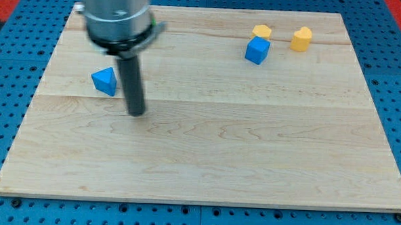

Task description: Move the blue triangle to the bottom of the blue cube

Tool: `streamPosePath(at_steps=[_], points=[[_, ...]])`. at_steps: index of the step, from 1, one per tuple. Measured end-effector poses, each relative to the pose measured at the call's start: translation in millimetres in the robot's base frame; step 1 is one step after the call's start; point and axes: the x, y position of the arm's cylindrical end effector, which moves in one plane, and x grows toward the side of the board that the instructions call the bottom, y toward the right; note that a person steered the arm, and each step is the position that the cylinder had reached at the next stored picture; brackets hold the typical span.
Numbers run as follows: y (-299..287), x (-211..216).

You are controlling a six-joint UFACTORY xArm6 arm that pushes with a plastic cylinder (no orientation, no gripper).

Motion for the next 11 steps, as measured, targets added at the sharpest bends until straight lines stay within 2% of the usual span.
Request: streamPosePath(at_steps=[1,2,3,4,5,6,7,8,10,11], points=[[-63,-24],[-14,-50],[1,-75],[-23,-79],[14,-109],[28,-119],[-4,-139],[23,-149],[188,-141],[210,-126]])
